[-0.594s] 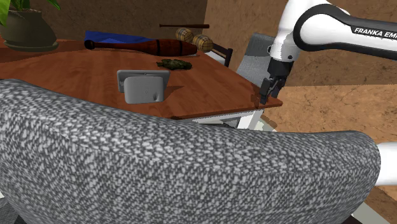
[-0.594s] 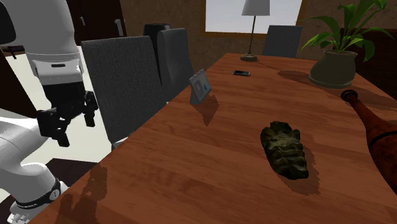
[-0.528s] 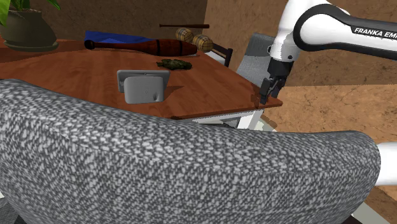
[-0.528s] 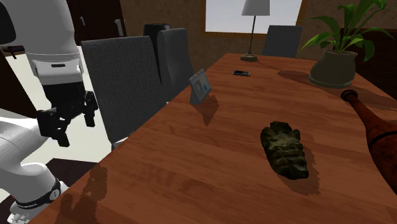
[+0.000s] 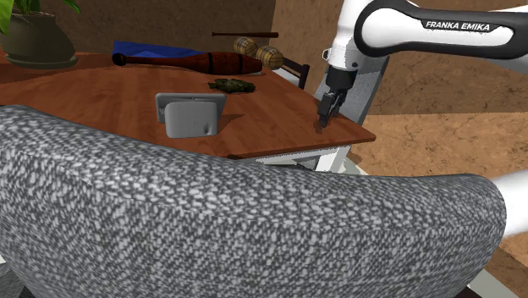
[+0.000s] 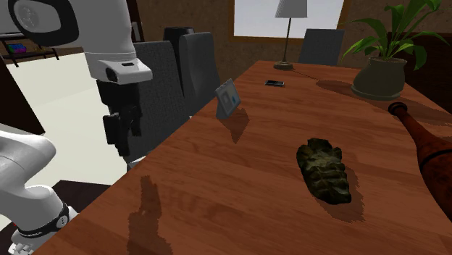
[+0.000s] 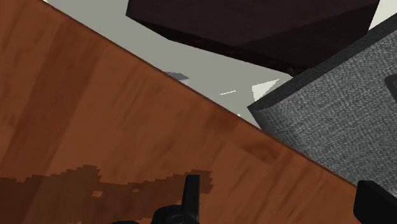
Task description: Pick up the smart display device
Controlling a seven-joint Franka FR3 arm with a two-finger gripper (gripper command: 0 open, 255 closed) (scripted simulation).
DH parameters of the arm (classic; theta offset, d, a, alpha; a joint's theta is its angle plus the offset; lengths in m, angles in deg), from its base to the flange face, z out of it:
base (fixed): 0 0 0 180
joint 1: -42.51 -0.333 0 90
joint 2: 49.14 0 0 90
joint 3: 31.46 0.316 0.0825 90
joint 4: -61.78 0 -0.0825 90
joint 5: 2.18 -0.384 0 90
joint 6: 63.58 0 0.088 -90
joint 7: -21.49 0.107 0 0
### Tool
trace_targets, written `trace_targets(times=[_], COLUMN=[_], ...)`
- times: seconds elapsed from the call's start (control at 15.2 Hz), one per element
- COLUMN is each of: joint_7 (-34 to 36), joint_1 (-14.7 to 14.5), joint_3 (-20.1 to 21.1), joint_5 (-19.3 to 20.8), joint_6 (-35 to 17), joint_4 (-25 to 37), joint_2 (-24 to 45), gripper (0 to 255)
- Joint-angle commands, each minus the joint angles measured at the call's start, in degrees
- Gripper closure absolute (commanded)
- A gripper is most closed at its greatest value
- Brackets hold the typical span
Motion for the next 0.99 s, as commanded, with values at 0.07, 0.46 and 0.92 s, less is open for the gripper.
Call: trace_targets(times=[0.07,0.46,0.92], joint_7=[-3.4,-9.6,-16.3], joint_1=[-1.6,-4.6,-7.8], joint_3=[0.6,2.4,5.5], joint_5=[0.1,0.2,1.0], joint_6=[-1.7,-3.8,-3.9], joint_4=[4.6,14.9,28.4], joint_2=[5.3,15.8,27.4], gripper=[0,0,0])
